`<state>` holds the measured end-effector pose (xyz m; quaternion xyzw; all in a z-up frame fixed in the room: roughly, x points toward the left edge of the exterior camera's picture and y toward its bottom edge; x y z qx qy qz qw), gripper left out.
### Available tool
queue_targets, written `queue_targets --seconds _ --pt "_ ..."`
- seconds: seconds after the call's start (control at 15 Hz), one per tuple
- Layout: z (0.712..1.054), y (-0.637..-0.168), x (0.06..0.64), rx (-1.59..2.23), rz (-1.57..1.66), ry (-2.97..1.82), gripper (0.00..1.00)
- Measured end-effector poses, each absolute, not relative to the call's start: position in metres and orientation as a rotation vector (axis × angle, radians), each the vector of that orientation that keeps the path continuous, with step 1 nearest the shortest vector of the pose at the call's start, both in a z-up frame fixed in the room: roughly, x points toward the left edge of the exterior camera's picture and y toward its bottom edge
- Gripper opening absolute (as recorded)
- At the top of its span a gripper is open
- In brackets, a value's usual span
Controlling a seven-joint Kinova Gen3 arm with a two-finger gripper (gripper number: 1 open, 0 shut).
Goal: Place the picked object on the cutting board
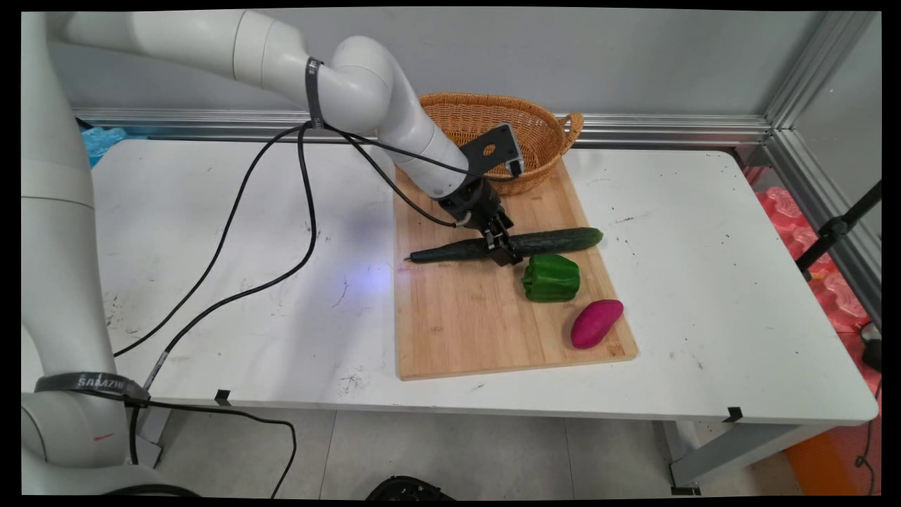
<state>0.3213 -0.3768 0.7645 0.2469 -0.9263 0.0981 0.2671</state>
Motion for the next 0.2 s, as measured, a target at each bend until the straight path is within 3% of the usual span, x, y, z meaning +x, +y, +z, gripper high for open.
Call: queue_targets --seconds 0.2 --pt "0.7652 -0.3761 0.3211 0.665 0.253 -2.496 1.00"
